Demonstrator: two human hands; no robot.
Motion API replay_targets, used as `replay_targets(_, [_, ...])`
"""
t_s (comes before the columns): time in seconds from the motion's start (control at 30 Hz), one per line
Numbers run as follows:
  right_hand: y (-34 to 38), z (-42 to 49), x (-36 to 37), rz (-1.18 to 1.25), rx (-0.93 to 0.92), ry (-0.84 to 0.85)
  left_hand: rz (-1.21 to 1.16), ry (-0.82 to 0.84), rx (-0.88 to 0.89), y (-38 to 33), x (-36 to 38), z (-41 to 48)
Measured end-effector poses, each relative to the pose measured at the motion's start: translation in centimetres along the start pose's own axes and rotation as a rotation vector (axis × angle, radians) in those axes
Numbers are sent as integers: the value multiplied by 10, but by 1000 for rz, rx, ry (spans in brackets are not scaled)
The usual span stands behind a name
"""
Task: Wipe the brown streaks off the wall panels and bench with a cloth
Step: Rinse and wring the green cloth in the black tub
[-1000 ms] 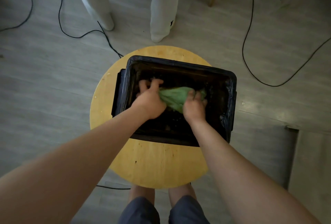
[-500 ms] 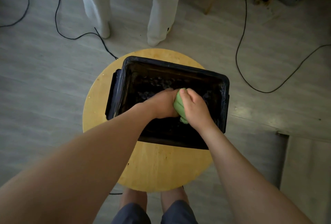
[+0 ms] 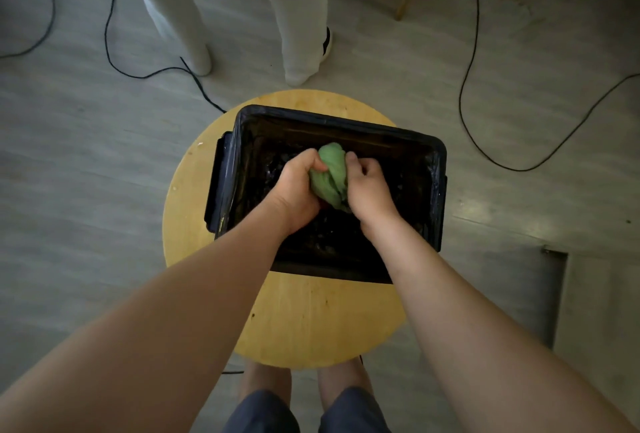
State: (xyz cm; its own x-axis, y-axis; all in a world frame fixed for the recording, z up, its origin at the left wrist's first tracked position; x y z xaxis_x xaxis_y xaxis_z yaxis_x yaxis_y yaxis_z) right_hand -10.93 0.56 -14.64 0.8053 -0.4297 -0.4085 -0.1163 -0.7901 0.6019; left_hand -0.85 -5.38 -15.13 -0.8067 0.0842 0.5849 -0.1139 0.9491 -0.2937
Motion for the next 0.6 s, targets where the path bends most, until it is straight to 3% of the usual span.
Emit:
replay_targets(0.1, [6, -14, 2, 45, -66, 29, -74, -22, 48, -1, 4, -5])
replay_targets(0.2, [8, -25, 2, -107, -188, 150, -104, -41, 7, 1, -2, -4])
replay_targets(0.37, [19, -17, -22, -534, -411, 174, 205, 9, -83, 0, -9, -6])
replay_targets(0.5, [32, -25, -28, -597, -601, 321, 366, 27, -260, -3, -10, -10])
replay_targets(0.6, [34, -25, -22, -711, -719, 420, 405, 145, -393, -6, -9, -17])
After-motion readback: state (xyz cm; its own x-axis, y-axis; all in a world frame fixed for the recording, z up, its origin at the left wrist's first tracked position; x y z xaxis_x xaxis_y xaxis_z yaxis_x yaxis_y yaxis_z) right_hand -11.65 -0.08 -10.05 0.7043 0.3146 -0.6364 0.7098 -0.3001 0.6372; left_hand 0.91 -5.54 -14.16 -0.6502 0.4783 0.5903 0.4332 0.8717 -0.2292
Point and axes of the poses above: each hand's wrist, its own z-axis towards the middle knuckle, its own x-axis out of the palm, y = z × x, the point moved 6 cm from there along z, towards the middle knuckle, and after that the axes turned 5 degrees about -z, right-handed, at the moved point
